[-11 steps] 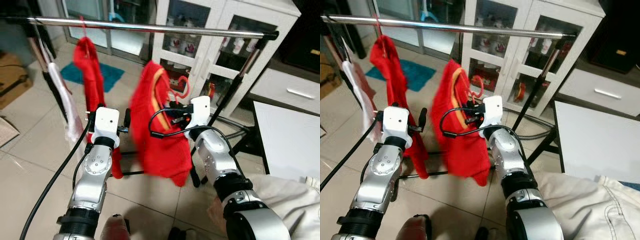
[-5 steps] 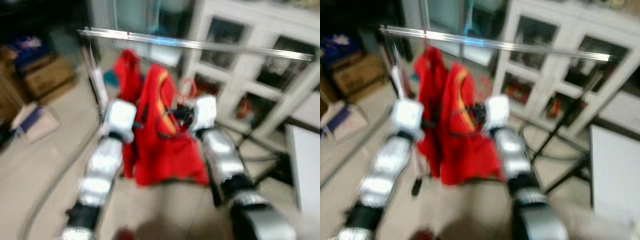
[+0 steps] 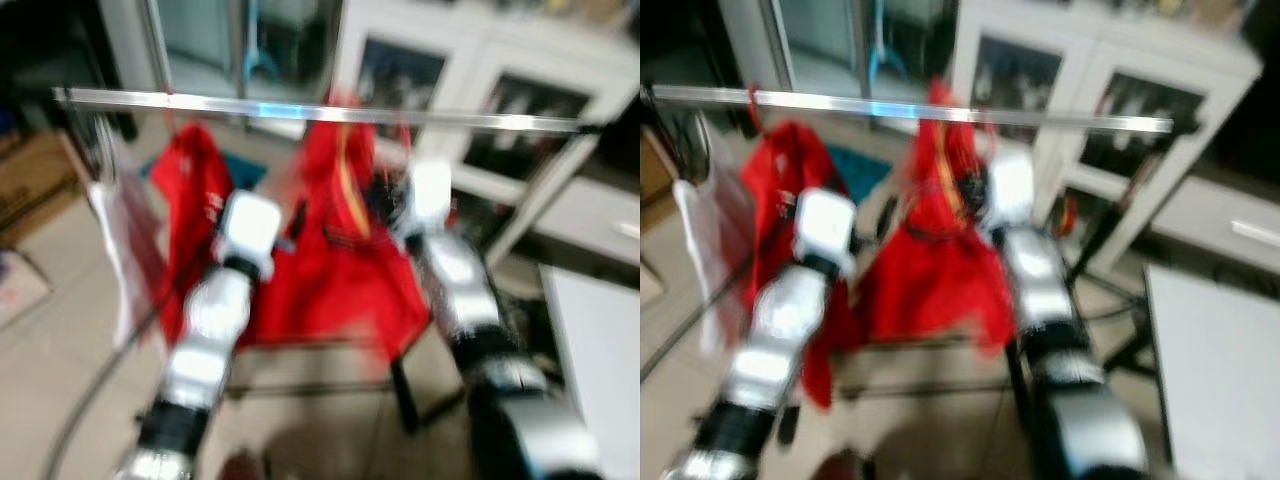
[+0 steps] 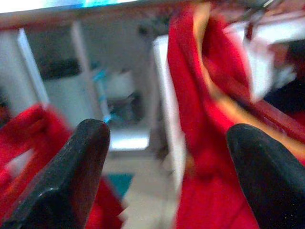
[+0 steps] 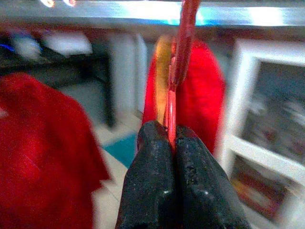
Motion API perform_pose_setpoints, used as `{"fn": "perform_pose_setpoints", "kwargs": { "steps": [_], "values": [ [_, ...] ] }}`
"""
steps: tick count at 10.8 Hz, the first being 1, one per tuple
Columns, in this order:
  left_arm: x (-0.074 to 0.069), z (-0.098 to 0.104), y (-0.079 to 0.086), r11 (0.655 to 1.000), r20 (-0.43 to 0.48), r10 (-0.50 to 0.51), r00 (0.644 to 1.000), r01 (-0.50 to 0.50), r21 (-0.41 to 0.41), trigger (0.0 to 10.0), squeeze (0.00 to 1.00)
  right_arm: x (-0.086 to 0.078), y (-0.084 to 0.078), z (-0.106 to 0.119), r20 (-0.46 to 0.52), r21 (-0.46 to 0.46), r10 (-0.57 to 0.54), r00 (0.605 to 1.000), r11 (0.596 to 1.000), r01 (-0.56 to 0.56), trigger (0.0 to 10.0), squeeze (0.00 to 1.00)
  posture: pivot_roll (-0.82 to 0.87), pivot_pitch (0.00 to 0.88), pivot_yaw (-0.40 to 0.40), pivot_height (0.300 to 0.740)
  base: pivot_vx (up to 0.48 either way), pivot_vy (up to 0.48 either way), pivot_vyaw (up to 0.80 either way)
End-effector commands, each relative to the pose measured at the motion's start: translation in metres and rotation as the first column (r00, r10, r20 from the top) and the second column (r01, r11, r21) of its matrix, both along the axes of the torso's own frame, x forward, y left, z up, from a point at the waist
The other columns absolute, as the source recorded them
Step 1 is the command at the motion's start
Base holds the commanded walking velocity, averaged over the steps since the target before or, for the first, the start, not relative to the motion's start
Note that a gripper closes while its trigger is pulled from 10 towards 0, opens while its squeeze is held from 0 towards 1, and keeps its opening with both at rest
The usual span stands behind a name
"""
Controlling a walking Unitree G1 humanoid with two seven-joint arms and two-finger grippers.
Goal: Hang hanger
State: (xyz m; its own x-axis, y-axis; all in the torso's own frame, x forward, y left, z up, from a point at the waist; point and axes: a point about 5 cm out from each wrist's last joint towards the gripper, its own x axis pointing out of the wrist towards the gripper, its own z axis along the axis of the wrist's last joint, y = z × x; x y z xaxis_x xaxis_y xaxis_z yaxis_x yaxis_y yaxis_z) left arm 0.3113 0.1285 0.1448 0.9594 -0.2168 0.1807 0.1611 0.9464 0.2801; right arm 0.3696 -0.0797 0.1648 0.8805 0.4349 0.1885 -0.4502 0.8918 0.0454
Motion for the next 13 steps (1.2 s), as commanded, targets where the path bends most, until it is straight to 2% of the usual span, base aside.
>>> {"fn": "perform_pose_setpoints", "kwargs": {
  "steps": [1,2,4,5,8,13],
  "values": [
    [-0.002,0.000,-0.010,1.000,-0.002,-0.026,1.000,0.026,-0.014,10.0,0.00,0.004,-0.012,0.023,0.079,0.027,-0.027,0.996,0.999,0.025,0.0,0.00,0.12,0.051,-0.088,0.740,0.000,0.000,0.00],
    [-0.003,-0.003,-0.010,0.999,-0.013,-0.027,1.000,0.027,-0.022,10.0,0.00,0.008,-0.010,0.034,0.096,0.035,-0.006,0.995,0.999,0.003,0.0,0.00,0.13,0.048,-0.091,0.740,0.000,0.000,0.00],
    [-0.004,-0.006,-0.011,0.999,-0.026,-0.027,0.999,0.026,-0.026,10.0,0.00,0.014,-0.007,0.039,0.072,0.013,0.024,0.997,1.000,-0.025,0.0,0.00,0.13,0.045,-0.097,0.740,0.000,0.000,0.00],
    [-0.004,-0.007,-0.010,0.999,-0.037,-0.021,0.999,0.020,-0.034,10.0,0.00,0.019,0.000,0.035,0.012,-0.019,0.066,0.998,0.998,-0.065,0.0,0.00,0.14,0.044,-0.103,0.740,0.000,0.000,0.00],
    [-0.006,-0.011,-0.009,0.999,-0.058,-0.011,0.998,0.008,-0.045,10.0,0.00,0.024,0.022,0.034,-0.082,-0.065,0.152,0.985,0.985,-0.158,0.0,0.00,0.16,0.048,-0.116,0.740,0.000,0.000,0.00],
    [-0.006,-0.015,-0.010,0.999,-0.084,-0.010,0.996,0.007,-0.045,10.0,0.00,0.036,0.032,0.053,-0.166,-0.056,0.153,0.974,0.985,-0.164,0.0,0.00,0.16,0.059,-0.125,0.740,0.000,0.000,0.00]
  ]
}}
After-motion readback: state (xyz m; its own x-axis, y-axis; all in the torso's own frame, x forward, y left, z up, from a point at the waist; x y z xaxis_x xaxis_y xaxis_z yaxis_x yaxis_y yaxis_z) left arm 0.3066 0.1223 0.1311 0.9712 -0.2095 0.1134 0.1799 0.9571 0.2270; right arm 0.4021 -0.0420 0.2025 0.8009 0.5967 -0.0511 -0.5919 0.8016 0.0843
